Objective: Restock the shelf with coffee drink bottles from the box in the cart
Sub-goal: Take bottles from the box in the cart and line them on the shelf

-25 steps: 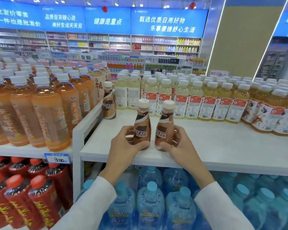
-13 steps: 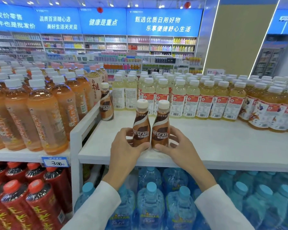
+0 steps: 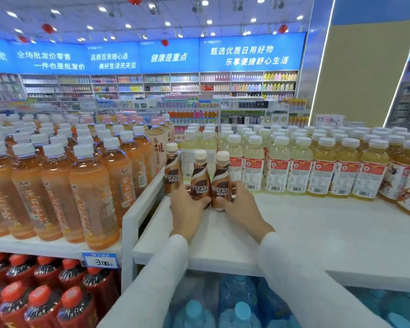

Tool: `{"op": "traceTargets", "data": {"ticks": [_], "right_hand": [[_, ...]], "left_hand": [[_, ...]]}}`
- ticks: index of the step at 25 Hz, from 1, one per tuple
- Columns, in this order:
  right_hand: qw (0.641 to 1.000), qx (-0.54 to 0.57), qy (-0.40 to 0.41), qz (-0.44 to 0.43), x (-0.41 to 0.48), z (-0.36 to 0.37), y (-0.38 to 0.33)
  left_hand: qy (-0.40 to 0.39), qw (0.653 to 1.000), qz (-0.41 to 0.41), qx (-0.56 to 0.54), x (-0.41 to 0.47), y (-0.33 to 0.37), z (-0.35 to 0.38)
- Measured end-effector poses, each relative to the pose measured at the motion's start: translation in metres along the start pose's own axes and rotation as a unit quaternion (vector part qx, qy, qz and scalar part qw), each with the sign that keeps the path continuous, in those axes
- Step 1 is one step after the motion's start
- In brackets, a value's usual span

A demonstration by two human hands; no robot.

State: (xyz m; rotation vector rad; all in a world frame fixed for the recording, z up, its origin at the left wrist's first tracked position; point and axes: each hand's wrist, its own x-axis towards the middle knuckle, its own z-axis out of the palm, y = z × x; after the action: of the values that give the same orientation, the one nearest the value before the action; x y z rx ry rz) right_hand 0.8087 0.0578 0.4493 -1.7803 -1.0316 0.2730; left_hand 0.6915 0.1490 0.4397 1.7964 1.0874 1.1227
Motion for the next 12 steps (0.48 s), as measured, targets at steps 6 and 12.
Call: {"op": "traceTargets", "data": {"ticks": [6, 12], "right_hand": [[0.999, 0.036, 0.032, 0.007, 0.049, 0.032, 0.013], [0.998, 0.021, 0.049, -0.016, 0.059, 0.044, 0.022]], "left_hand": [[0.070, 0.997, -0.035, 0.005, 0.027, -0.003, 0.021], [0.078, 0.995, -0.054, 0.006, 0.038, -0.005, 0.027]]}}
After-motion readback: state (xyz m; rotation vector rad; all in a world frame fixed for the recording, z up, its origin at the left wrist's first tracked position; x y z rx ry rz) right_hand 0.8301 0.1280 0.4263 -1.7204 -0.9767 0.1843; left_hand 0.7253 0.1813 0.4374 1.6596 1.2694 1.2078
